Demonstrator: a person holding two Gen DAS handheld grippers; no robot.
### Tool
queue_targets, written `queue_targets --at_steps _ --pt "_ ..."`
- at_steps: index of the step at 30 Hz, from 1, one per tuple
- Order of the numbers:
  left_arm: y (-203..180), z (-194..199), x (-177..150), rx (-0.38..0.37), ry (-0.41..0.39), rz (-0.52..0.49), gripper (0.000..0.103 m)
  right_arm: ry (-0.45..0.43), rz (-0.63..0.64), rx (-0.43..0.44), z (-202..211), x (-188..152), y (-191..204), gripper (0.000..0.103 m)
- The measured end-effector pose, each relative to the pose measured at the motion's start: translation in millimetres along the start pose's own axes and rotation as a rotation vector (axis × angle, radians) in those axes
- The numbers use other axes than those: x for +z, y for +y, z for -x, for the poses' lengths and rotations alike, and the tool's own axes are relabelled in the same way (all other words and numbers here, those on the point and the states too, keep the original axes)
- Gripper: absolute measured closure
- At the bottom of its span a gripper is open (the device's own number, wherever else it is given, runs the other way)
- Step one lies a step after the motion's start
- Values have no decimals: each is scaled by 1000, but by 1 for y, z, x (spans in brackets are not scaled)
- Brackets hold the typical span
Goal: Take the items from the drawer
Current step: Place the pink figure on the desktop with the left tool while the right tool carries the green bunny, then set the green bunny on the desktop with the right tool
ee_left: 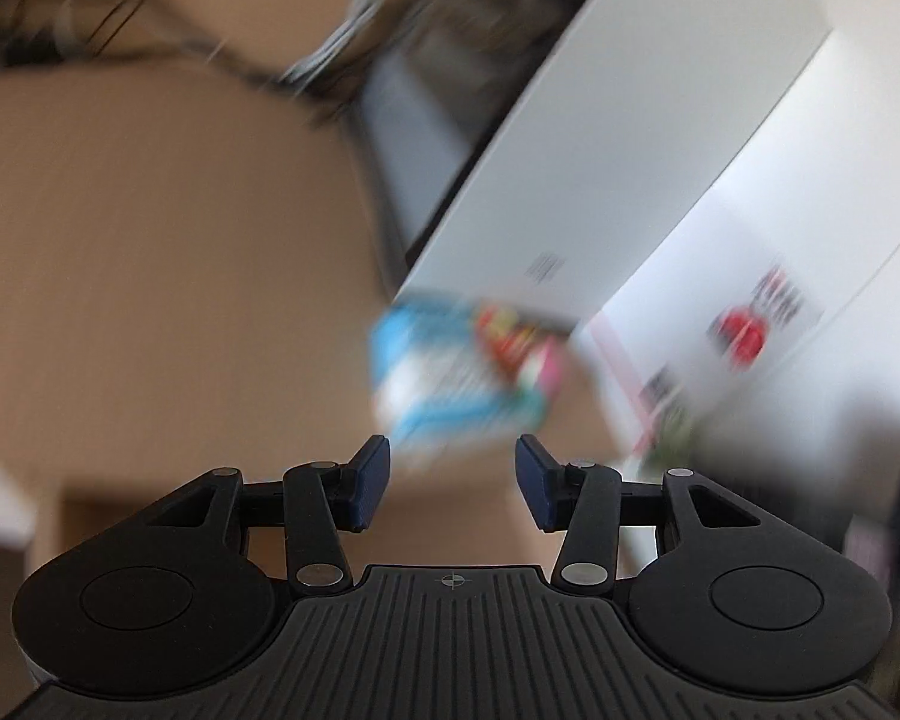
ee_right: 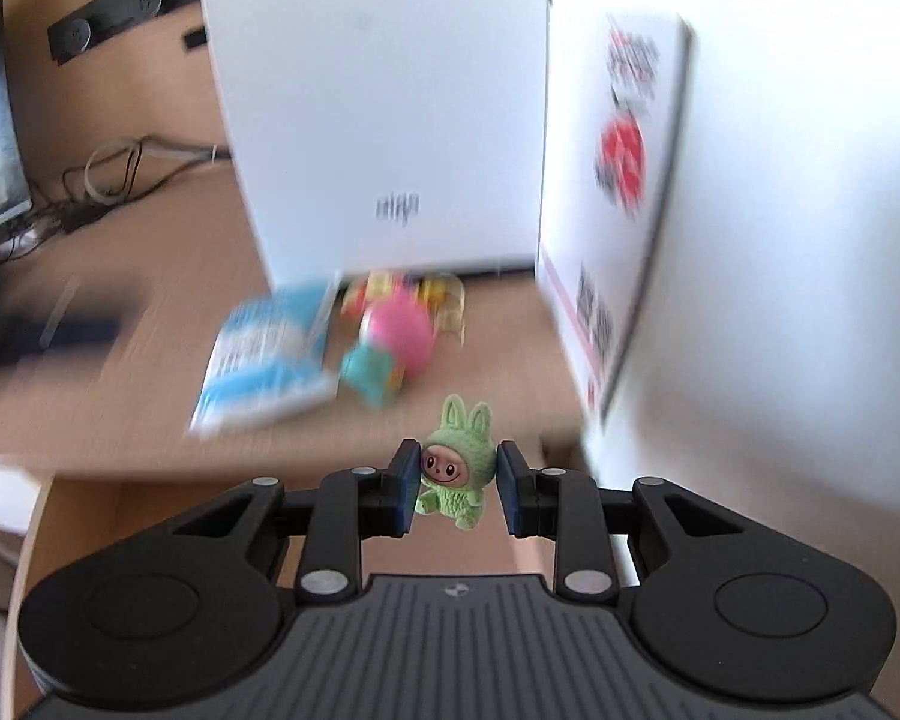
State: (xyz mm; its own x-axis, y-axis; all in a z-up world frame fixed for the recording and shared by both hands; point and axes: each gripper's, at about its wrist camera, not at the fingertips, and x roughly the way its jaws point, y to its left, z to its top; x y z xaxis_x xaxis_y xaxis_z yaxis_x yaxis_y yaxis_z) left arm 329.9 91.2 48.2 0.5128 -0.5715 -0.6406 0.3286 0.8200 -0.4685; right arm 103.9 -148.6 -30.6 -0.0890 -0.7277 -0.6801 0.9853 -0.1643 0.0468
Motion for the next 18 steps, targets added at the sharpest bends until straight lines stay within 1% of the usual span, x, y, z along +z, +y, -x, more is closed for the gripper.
queue_targets --at_steps 2,4,5,6,7,8,9,10,11,12,13,15,18 --pt "28 4 -14 41 52 21 53 -48 8 -29 -15 24 2 76" --pt "46 11 -28 73 113 47 53 -96 8 -58 -30 48 2 76" --pt "55 14 -36 96 136 57 53 -122 3 -54 -37 57 2 76" --pt "62 17 -42 120 153 63 53 -150 -6 -31 -45 67 2 75" --pt "69 21 -45 138 164 68 53 -167 -11 -11 -54 74 3 65" --pt "73 24 -48 150 170 75 53 -165 -5 -11 -62 79 5 43" --pt "78 26 -51 154 171 85 53 -165 17 -24 -68 80 10 35" --pt "82 26 -54 154 171 95 53 -178 44 -41 -71 78 15 28" --pt "84 25 -54 154 176 102 53 -181 65 -53 -72 73 20 28" --pt "88 24 -55 155 185 108 53 -166 83 -46 -73 66 23 28" --pt "82 24 -60 156 194 107 53 -143 89 -27 -73 58 26 28" --pt "82 18 -61 145 218 99 53 -93 85 5 -70 39 28 27" --pt "75 3 -59 125 257 78 53 -21 59 32 -56 8 26 27"
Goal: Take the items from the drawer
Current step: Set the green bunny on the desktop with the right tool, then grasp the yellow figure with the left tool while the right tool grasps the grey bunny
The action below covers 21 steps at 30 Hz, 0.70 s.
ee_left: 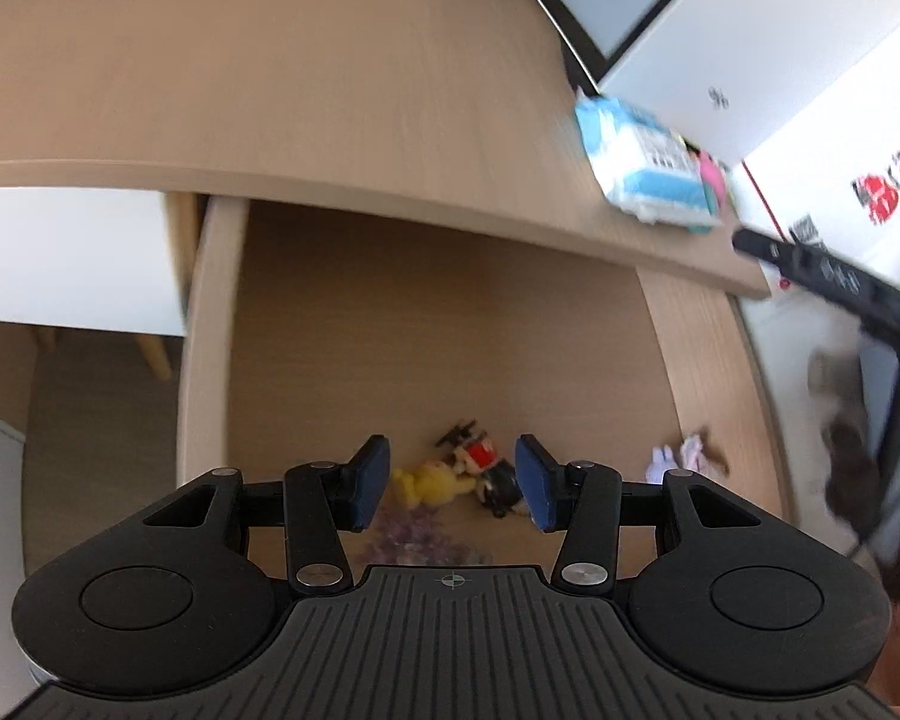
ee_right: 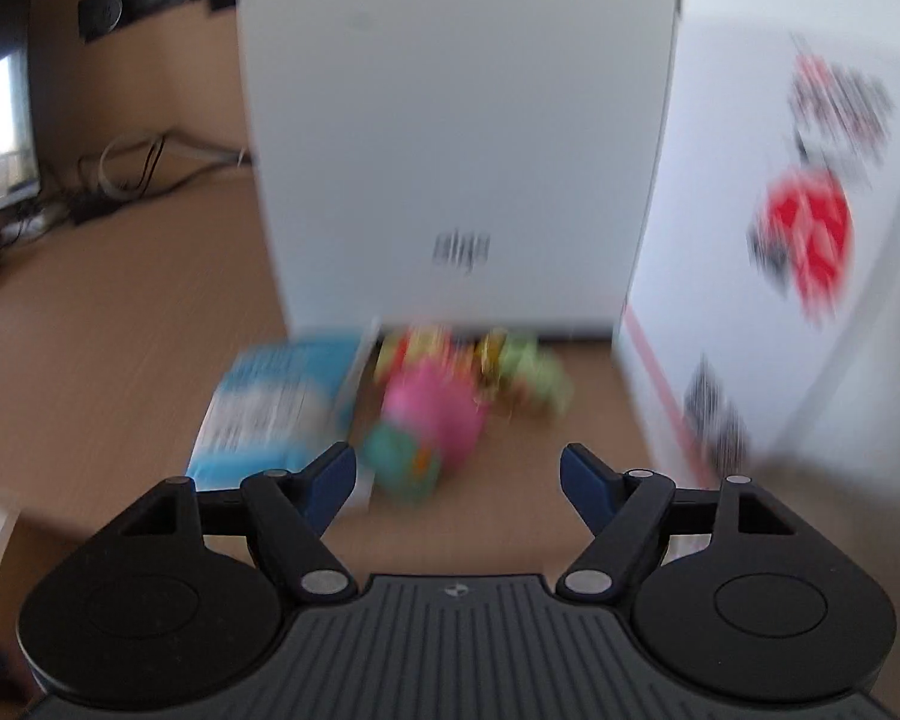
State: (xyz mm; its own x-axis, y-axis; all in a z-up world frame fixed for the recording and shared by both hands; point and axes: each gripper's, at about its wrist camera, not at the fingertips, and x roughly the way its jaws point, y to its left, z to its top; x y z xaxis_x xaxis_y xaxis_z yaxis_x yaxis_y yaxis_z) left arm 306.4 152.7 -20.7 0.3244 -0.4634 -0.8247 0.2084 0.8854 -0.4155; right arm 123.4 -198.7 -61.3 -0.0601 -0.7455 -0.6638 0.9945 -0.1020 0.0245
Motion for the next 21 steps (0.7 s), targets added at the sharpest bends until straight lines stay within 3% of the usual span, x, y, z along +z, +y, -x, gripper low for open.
queue_targets --at_steps 4,10,14,17,21 --pt "-10 -14 2 15 53 -76 53 51 -20 5 24 -30 2 15" --pt "-21 -29 -1 32 124 -214 53 62 -32 -36 57 -47 -10 6" --pt "-21 -47 -5 79 191 -159 53 64 -99 -45 76 -51 -21 5" --pt "-20 -53 -3 61 189 -98 53 65 -115 -65 84 -55 -23 5" --pt "-48 -59 -4 75 200 -373 53 87 -114 -76 89 -65 -24 5"
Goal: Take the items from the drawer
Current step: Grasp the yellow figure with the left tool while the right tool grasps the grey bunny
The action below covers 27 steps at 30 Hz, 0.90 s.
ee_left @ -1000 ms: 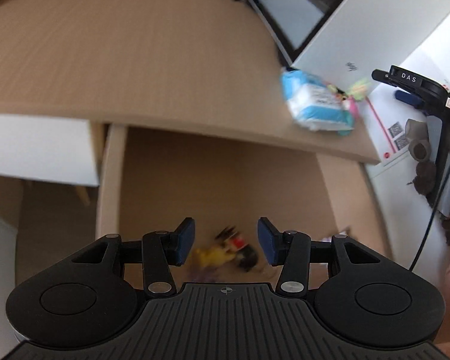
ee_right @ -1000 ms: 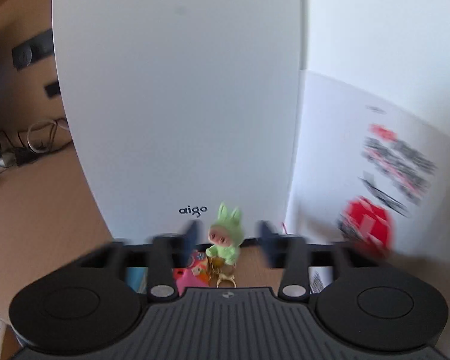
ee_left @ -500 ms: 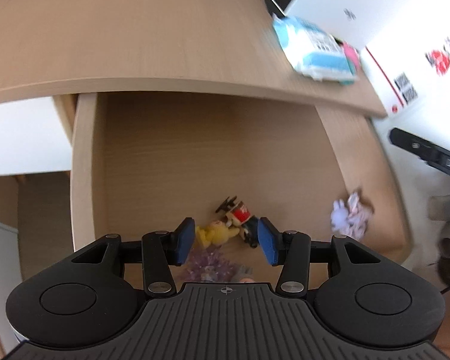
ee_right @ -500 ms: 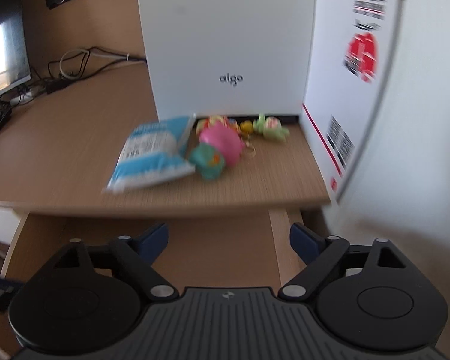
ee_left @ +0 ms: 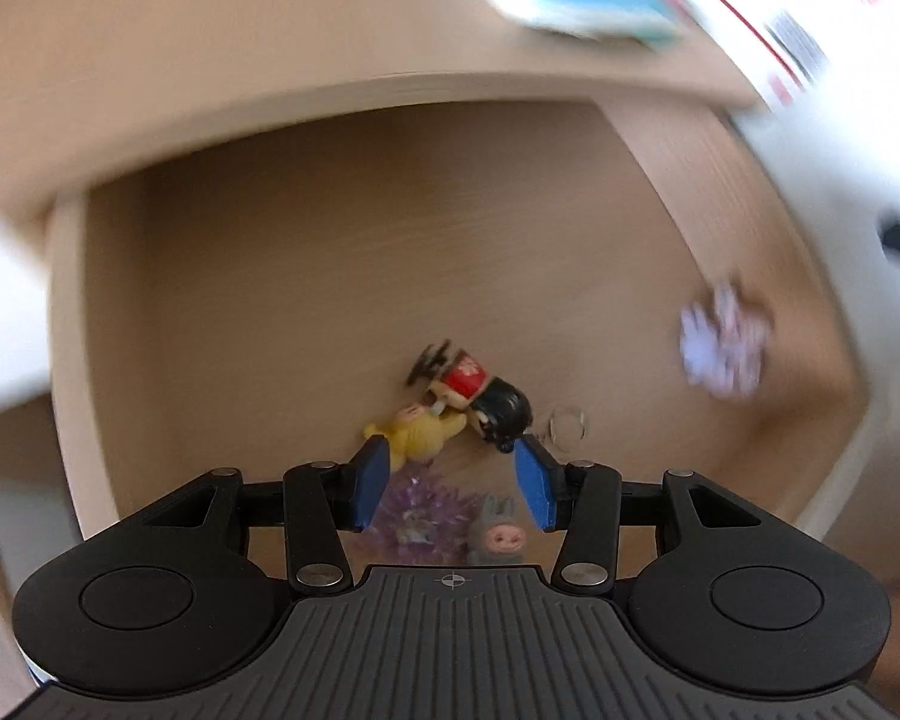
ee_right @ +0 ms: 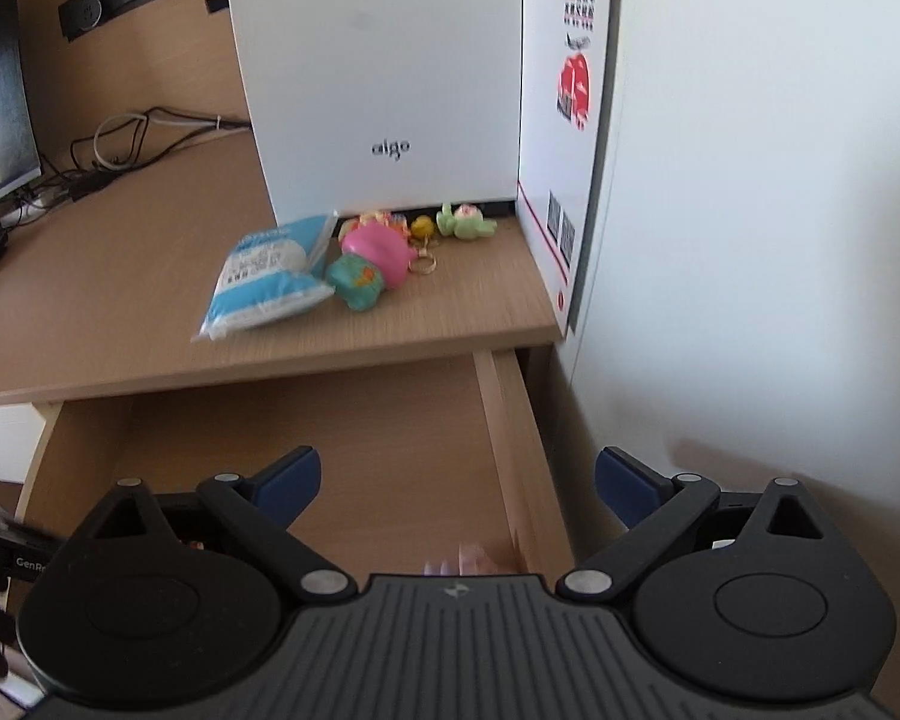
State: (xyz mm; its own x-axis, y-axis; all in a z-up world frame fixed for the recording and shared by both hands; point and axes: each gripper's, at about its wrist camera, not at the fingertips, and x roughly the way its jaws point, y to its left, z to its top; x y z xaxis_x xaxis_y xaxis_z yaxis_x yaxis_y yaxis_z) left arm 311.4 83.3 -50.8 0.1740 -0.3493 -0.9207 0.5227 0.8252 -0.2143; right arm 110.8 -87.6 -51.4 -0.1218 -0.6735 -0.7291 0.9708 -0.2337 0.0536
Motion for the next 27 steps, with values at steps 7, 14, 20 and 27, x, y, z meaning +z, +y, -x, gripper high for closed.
queue_targets --at_steps 7,14,20,27 --pt "-5 -26 18 84 75 -217 53 52 14 -12 0 -17 3 5" --pt "-1 -56 21 67 152 -236 67 83 25 -10 1 -25 15 5" --pt "34 -30 24 -43 116 28 73 198 -18 75 -16 -24 30 5" --pt "72 64 -13 -170 -106 312 73 436 -10 256 -67 -23 83 5"
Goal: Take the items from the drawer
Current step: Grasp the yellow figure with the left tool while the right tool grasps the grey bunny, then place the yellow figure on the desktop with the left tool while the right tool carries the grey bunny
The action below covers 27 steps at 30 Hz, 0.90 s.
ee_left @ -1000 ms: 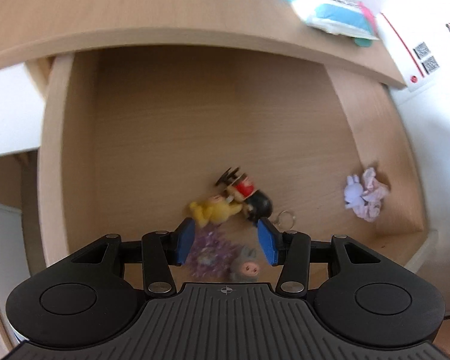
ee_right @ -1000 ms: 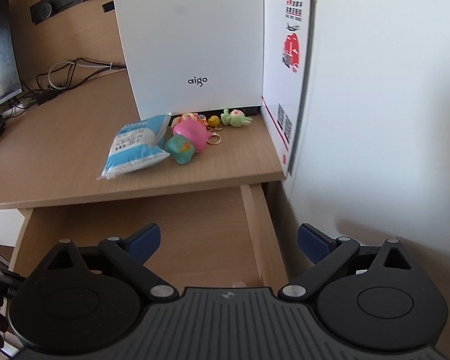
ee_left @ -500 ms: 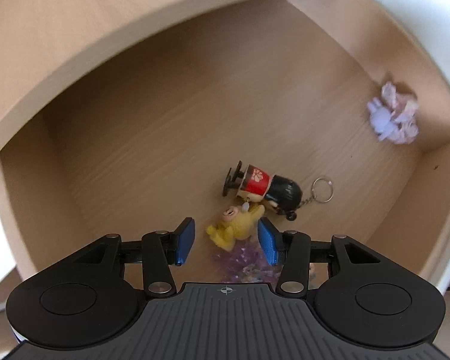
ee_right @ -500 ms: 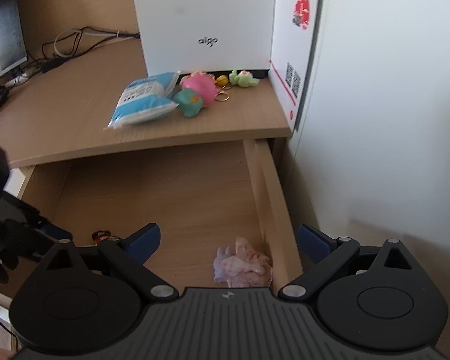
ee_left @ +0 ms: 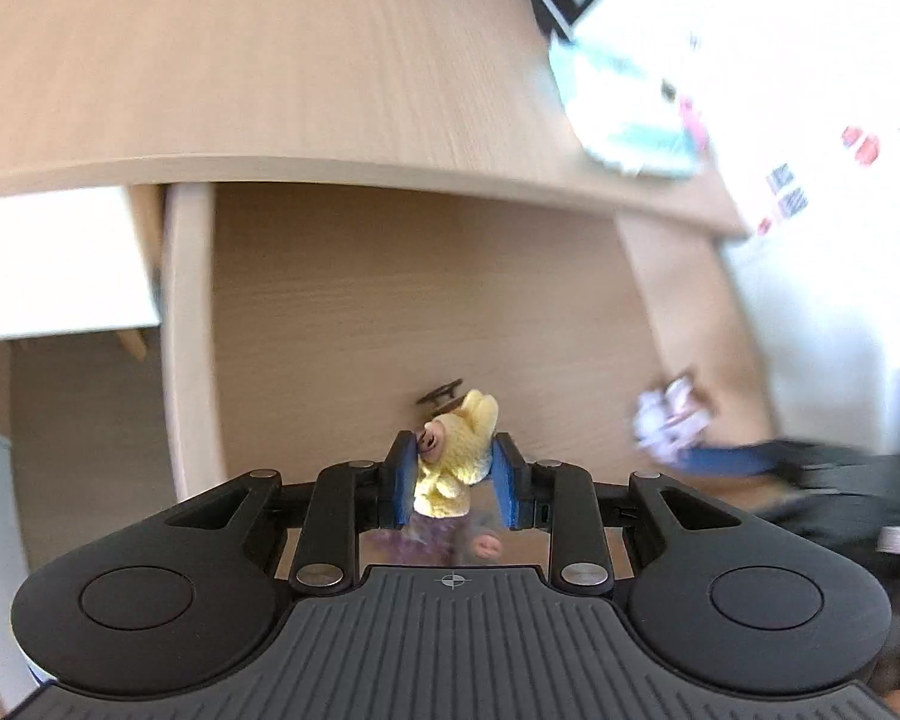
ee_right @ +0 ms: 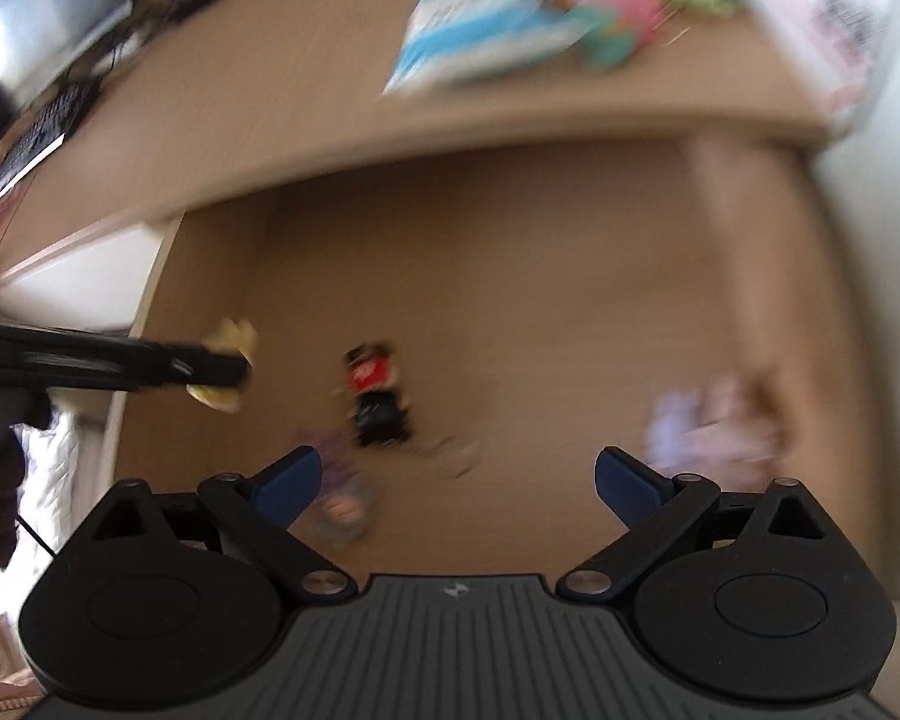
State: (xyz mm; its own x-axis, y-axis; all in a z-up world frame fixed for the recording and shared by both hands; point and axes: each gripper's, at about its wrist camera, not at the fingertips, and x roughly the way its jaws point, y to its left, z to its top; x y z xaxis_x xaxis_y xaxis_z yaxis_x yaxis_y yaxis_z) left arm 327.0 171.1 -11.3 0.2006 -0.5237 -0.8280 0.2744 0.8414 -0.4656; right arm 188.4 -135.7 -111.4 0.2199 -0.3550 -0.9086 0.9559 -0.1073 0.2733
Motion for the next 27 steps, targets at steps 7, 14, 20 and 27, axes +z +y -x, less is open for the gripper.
queue_targets --at_steps 7,14,20,27 --pt "16 47 -21 -21 -113 117 73 277 10 50 -77 27 41 28" --pt "24 61 -43 -39 -162 169 73 421 24 -8 -122 28 68 51" --pt "26 54 -44 -26 -144 180 73 418 6 -34 -122 26 75 76" --pt "0 37 -35 -19 -58 39 73 283 -13 -35 -74 17 66 76"
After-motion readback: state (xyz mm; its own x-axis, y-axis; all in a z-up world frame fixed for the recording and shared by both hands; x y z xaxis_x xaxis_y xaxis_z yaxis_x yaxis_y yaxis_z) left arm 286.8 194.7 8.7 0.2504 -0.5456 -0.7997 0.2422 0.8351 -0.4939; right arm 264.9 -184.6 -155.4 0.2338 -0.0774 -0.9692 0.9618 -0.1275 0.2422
